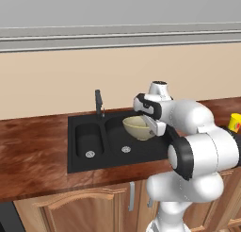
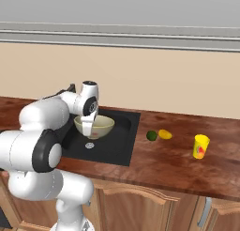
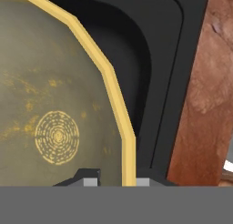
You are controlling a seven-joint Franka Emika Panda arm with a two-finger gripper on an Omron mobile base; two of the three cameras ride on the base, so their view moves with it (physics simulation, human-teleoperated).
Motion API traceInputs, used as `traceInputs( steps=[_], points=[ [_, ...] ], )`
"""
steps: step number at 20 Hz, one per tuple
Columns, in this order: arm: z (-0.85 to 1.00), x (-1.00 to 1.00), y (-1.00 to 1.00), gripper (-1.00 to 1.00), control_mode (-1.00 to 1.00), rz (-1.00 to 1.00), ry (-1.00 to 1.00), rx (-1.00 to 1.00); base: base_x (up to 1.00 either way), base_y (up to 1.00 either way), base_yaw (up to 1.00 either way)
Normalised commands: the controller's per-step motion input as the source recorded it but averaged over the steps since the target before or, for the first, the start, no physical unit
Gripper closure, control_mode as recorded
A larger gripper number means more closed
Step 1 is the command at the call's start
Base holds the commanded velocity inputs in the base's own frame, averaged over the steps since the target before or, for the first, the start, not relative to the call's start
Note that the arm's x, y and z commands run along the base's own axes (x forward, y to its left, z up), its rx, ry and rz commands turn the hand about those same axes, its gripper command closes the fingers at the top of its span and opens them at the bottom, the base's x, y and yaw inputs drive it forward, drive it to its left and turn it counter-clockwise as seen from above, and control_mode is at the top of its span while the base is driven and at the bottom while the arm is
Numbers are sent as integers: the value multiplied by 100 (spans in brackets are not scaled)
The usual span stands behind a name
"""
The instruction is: Remove the lime and mango from the sink. Then move the bowl and cup from the counter to the sink for washing.
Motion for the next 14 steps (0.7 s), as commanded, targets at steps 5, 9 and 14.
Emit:
traceInputs(
  steps=[5, 9, 14],
  points=[
    [-13, 11, 1, 100, -100, 0, -4, 0, 0, 0, 0],
    [-13, 10, 0, 100, -100, 0, -8, 0, 0, 0, 0],
    [-13, 11, 0, 100, -100, 0, -8, 0, 0, 0, 0]
  ],
)
